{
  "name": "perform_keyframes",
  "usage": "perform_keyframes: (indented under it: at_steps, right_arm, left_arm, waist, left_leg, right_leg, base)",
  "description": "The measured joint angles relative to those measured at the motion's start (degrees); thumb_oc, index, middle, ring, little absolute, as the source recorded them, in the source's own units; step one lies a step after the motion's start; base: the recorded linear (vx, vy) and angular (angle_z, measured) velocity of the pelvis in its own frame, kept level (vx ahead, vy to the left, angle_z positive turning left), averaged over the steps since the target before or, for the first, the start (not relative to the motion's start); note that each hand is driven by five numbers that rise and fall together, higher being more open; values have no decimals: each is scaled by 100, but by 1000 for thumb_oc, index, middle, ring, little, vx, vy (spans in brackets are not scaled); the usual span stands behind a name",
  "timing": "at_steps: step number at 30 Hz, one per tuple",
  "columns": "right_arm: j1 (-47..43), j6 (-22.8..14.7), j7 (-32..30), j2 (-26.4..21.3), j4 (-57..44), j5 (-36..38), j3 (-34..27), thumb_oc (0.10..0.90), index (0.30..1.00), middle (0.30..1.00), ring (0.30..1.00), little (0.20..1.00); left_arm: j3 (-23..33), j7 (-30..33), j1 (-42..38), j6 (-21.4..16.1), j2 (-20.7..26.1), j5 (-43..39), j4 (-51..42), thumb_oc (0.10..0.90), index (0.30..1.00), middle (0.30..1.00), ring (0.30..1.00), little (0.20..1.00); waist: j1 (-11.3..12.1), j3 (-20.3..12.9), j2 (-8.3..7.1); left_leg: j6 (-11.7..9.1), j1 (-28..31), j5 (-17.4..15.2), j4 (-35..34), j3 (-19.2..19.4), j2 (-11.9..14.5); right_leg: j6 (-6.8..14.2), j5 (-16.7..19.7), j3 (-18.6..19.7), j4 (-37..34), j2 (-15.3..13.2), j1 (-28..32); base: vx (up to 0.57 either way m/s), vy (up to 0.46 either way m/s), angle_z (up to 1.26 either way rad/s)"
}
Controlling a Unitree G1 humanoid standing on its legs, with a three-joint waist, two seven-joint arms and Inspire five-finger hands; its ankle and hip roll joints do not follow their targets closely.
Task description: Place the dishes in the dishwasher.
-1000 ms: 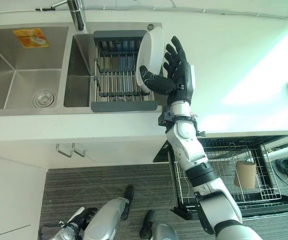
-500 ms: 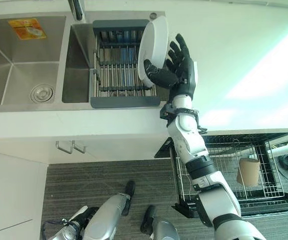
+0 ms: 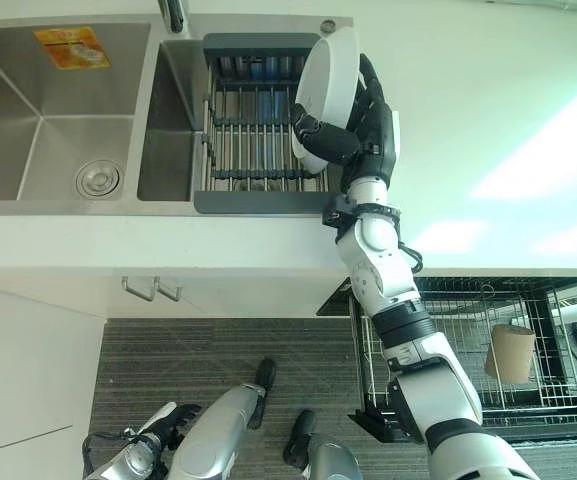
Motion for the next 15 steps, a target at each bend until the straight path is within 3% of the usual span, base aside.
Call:
perform_keyframes:
  at_steps: [15]
  right_arm:
    - [-120, 41, -376, 37, 150, -237, 91, 400, 300, 300, 300, 300]
  left_arm:
    - [5, 25, 6, -2, 12, 5, -17, 800, 900, 900, 900, 900]
  waist:
    - [-1, 56, -101]
  left_leg:
    - [-5, 51, 12, -5, 3, 3]
  right_leg:
    - [2, 2, 13, 0, -4, 37]
  base:
    - [-6, -7, 0]
